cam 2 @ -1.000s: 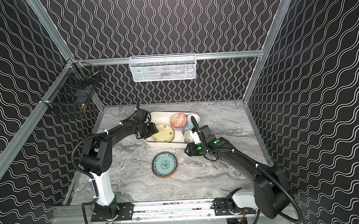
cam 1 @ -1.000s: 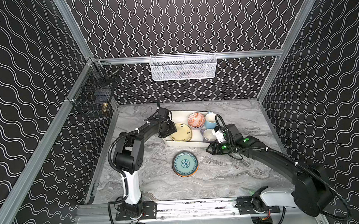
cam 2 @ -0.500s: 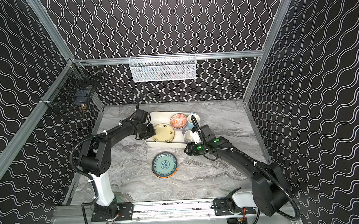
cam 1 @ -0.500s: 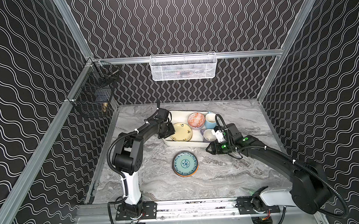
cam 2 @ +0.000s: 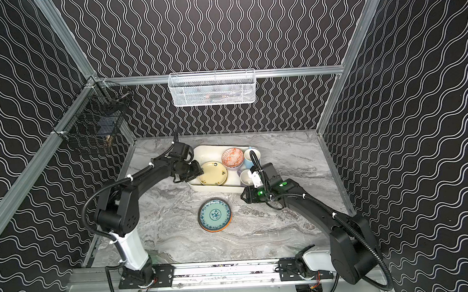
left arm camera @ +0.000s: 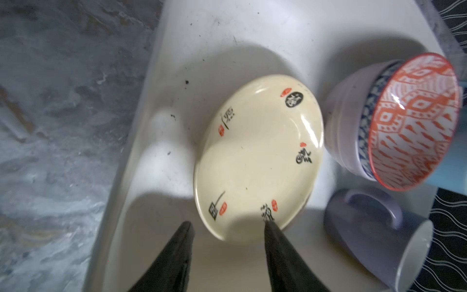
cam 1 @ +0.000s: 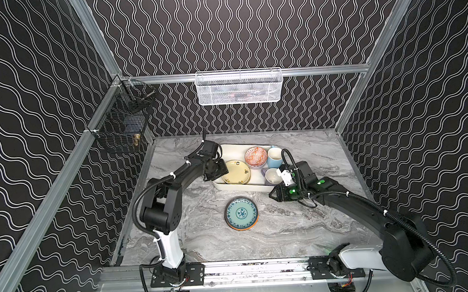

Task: Place the mixed dishes into the plastic bin
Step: 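Lower the cream plate onto the bin floor and open the left gripper, then move both grippers back to the blue-patterned plate on the stack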

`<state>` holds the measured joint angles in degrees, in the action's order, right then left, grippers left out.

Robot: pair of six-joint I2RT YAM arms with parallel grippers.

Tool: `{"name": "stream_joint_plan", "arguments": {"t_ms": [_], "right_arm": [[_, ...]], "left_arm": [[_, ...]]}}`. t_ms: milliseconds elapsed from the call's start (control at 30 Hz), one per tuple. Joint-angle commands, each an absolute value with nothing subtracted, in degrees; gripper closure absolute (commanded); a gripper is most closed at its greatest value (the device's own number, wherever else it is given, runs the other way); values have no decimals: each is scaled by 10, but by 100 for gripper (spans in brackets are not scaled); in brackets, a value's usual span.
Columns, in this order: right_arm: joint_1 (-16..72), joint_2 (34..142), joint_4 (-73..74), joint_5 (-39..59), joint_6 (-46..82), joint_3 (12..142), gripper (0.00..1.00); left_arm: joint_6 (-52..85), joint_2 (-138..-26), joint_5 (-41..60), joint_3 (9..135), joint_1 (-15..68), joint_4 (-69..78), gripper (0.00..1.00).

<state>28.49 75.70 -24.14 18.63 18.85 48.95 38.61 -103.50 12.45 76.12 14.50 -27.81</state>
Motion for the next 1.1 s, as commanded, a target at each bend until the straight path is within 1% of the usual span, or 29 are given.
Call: {"name": "stream_joint_plan", "arguments": {"t_ms": [0, 67, 100, 200, 433, 600, 767, 1067], "right_arm": [[290, 749, -246, 185, 193, 484, 56], [301, 742, -244, 181, 200, 475, 62], [311, 739, -243, 177, 205, 471, 64], [346, 744, -233, 164, 225, 460, 66], [437, 810, -182, 149, 283, 457, 68], [465, 855, -177, 120, 299, 472, 71], [480, 889, -184, 100, 307, 493, 75], [492, 921, -199, 86, 310, 528, 78]], "left_arm": [[383, -979, 154, 726, 147, -267, 47], [383, -928, 157, 687, 159, -260, 43], [383, -900, 153, 665, 167, -259, 40], [378, -823, 141, 589, 189, -259, 35], [405, -675, 128, 388, 204, -227, 34], [425, -595, 138, 307, 204, -211, 34], [419, -564, 127, 292, 213, -219, 34], [421, -585, 143, 280, 213, -187, 35]]}}
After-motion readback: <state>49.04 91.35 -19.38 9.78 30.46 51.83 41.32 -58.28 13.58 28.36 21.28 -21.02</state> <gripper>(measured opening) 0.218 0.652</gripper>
